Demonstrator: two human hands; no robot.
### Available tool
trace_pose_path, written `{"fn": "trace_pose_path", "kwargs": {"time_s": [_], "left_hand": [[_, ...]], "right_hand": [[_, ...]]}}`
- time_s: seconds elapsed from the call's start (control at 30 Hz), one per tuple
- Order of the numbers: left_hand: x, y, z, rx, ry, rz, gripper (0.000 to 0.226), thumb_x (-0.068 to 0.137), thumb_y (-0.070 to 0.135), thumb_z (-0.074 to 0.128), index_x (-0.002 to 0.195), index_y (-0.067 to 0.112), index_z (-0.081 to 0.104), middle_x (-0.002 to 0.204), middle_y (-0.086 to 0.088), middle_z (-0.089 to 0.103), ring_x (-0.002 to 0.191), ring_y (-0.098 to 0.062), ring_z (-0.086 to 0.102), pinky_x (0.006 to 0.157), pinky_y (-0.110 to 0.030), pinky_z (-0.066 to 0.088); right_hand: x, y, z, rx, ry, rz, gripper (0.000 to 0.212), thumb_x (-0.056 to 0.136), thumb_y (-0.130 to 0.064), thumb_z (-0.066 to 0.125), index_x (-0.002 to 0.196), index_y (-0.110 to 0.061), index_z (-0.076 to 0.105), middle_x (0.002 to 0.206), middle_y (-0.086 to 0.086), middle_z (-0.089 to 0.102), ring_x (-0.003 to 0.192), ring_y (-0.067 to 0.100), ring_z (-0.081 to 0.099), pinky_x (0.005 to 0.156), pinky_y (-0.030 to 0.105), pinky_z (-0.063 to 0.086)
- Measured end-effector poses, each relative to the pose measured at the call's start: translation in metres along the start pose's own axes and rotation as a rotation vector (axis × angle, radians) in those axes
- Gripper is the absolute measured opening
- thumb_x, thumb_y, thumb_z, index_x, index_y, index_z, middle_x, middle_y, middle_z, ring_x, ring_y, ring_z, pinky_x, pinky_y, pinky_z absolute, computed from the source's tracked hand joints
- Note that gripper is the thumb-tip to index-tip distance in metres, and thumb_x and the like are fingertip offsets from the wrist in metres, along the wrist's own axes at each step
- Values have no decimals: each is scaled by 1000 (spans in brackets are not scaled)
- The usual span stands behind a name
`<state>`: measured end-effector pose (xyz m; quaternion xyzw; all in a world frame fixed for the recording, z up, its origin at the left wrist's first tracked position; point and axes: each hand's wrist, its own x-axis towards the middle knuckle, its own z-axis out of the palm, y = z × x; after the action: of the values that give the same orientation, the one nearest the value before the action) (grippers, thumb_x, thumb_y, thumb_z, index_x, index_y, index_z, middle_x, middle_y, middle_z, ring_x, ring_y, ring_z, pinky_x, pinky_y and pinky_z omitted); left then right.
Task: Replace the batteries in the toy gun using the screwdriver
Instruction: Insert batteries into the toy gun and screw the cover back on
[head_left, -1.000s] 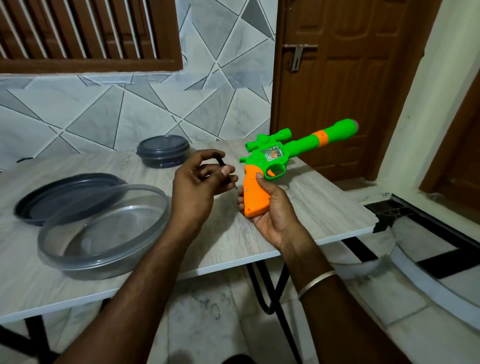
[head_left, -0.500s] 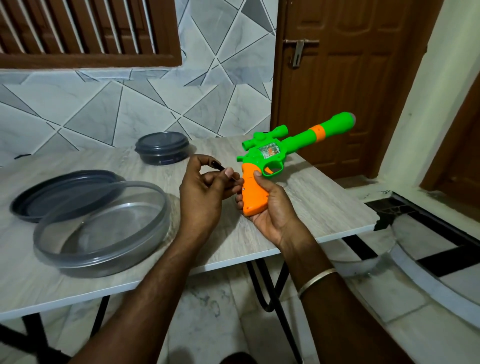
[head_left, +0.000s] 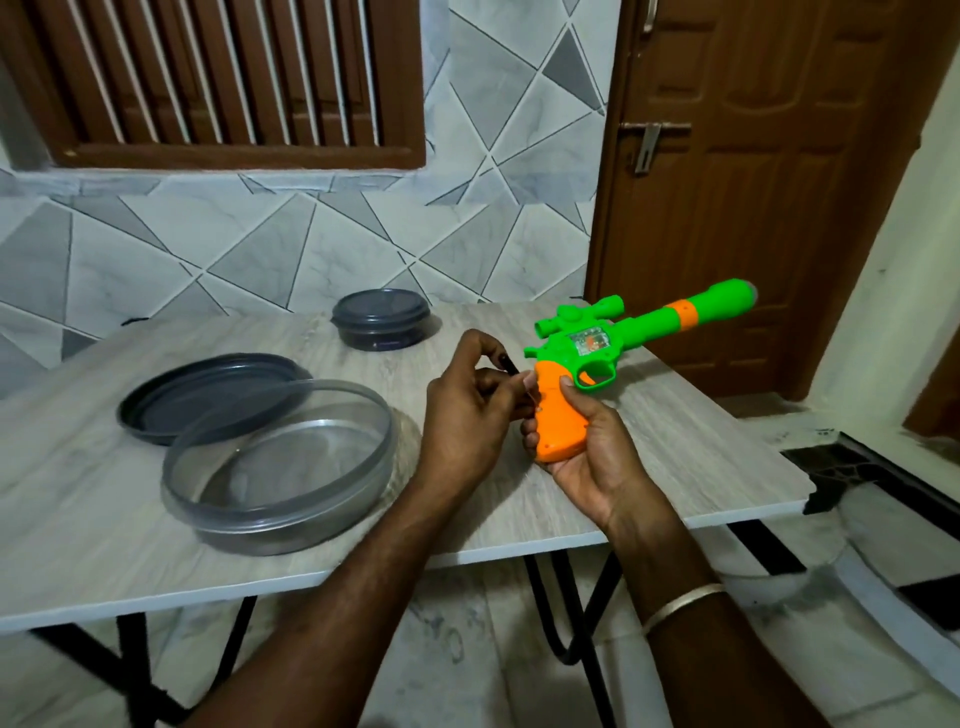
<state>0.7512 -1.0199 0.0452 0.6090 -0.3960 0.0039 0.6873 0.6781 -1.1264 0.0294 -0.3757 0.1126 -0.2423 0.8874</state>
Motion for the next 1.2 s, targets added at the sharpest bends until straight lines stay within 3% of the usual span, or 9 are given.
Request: {"fn": "trace_pose_path", "kwargs": {"time_s": [0.23,0.37,0.53,0.73,0.9,1.07,1.2], "left_hand": [[3,3,1,-18,6,-23,22,93,10,70,93,19,50,77,-12,76,77,-23,77,75,-51,63],[1,3,4,-94,34,-51,20,94,11,69,93,15,49,75,-16,75,77,-27,77,77,-50,63],[-1,2,4,-91,48,-52,20,95,12,69,93,15,49,74,-15,75,77,-24,77,78,-49,63],[0,1,1,29,6,-9,21,93,14,71,96,16,50,76,-8,77,76,-17,77,77,-49,63],[5,2,1,178,-10,86,20,90,14,73,98,18,55,86,-4,72,73,-16,75,67,-45,63],[7,5,3,347,-114,220,29,94,11,64,121,23,60,98,-4,74,90,-13,74,77,-36,62],[9,6,4,395,-138,236,32,96,13,64,125,26,63,105,-3,75,98,-11,71,84,-29,59]], "right_hand": [[-3,-2,3,3,-2,3,37,99,-25,49,129,-3,52,86,12,67,63,19,56,51,25,49],[-5,-3,3,7,-1,30,30,99,-25,50,115,-2,59,80,13,65,63,18,56,51,24,49],[-4,-3,4,-17,-2,17,24,99,-23,50,109,-4,61,83,13,64,62,18,56,50,24,48],[-1,-1,0,-21,19,10,39,98,-24,53,132,-4,52,97,15,66,65,19,59,53,26,51],[1,0,-1,-20,26,13,40,97,-24,54,132,-5,55,98,14,68,74,22,61,56,27,53],[-1,0,2,7,4,2,26,97,-23,53,119,-11,62,93,11,73,83,22,64,72,33,50],[-2,-1,2,11,17,-8,17,97,-21,54,110,-13,64,90,10,75,88,24,64,83,37,47]]}}
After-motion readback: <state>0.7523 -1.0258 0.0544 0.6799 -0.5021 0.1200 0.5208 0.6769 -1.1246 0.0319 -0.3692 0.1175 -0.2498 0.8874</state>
